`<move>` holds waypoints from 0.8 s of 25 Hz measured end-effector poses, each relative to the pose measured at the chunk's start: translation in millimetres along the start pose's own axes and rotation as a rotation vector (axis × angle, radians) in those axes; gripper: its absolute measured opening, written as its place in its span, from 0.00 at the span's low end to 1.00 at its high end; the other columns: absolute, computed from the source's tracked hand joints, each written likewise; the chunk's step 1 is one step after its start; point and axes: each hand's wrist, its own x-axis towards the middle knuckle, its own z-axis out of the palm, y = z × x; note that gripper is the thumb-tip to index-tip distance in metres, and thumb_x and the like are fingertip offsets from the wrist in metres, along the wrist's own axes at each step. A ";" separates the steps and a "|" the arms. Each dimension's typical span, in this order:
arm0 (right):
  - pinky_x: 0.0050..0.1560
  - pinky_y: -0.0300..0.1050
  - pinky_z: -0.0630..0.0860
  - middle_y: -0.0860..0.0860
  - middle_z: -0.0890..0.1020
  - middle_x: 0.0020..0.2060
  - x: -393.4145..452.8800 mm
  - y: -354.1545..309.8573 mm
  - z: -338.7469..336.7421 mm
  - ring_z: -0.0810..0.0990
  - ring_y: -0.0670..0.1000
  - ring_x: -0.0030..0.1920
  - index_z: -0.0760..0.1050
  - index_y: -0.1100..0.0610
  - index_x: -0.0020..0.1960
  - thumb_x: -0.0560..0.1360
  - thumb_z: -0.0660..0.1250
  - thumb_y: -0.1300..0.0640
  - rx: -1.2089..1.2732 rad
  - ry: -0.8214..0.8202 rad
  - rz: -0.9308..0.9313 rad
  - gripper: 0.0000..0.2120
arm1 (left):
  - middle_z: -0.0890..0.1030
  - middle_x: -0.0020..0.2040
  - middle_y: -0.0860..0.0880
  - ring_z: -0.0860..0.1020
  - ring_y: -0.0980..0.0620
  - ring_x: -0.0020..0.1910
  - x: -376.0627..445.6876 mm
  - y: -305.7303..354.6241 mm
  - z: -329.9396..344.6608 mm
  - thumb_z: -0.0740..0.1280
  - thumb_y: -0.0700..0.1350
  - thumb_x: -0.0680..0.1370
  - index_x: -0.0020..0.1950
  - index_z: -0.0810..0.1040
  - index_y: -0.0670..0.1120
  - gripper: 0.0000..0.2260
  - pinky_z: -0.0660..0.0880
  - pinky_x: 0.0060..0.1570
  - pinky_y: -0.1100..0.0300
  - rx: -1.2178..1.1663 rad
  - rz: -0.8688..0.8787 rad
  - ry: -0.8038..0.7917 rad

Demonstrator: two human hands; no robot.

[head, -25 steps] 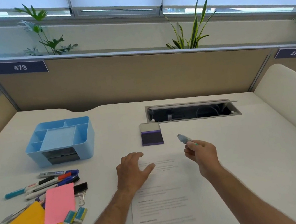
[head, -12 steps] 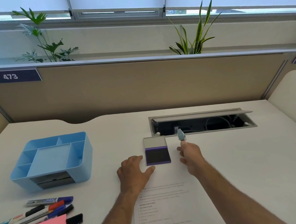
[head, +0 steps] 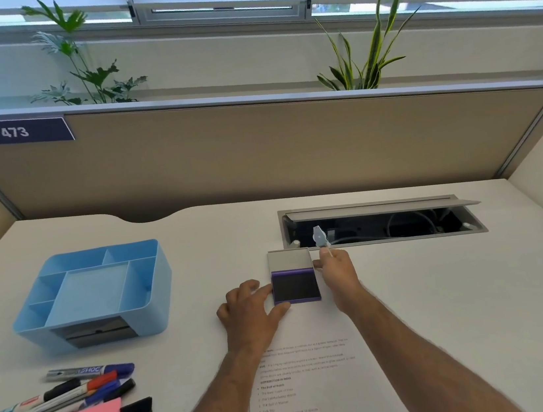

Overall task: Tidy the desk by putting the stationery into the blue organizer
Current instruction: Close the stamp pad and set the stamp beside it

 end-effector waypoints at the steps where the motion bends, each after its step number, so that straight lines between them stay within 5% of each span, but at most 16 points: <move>1: 0.46 0.51 0.81 0.56 0.82 0.46 -0.1 1.5 0.7 0.81 0.54 0.46 0.71 0.53 0.49 0.83 0.51 0.47 0.001 -0.007 -0.007 0.14 | 0.69 0.71 0.56 0.63 0.52 0.69 0.1 0.1 0.6 0.64 0.65 0.75 0.69 0.71 0.61 0.24 0.59 0.64 0.52 0.008 0.000 0.007; 6: 0.56 0.57 0.79 0.52 0.81 0.51 1.3 6.7 -1.0 0.80 0.55 0.51 0.68 0.52 0.58 0.83 0.51 0.44 0.057 -0.015 0.045 0.15 | 0.70 0.71 0.56 0.65 0.52 0.69 2.0 1.0 -0.2 0.63 0.65 0.76 0.69 0.72 0.60 0.22 0.61 0.64 0.52 0.035 -0.003 0.015; 15: 0.57 0.55 0.77 0.49 0.82 0.49 -1.4 25.4 -17.0 0.80 0.53 0.52 0.69 0.50 0.54 0.82 0.53 0.44 0.095 -0.010 0.026 0.11 | 0.69 0.70 0.57 0.63 0.52 0.67 -0.5 1.5 -2.5 0.64 0.65 0.75 0.68 0.73 0.62 0.22 0.58 0.62 0.53 0.035 0.016 0.011; 20: 0.36 0.37 0.76 0.48 0.79 0.48 -21.2 31.9 -18.2 0.79 0.46 0.45 0.67 0.52 0.54 0.82 0.56 0.48 -0.133 0.010 -0.153 0.08 | 0.64 0.75 0.56 0.59 0.53 0.73 -8.1 -7.6 -10.8 0.54 0.78 0.68 0.74 0.66 0.57 0.40 0.54 0.71 0.51 0.052 0.068 -0.078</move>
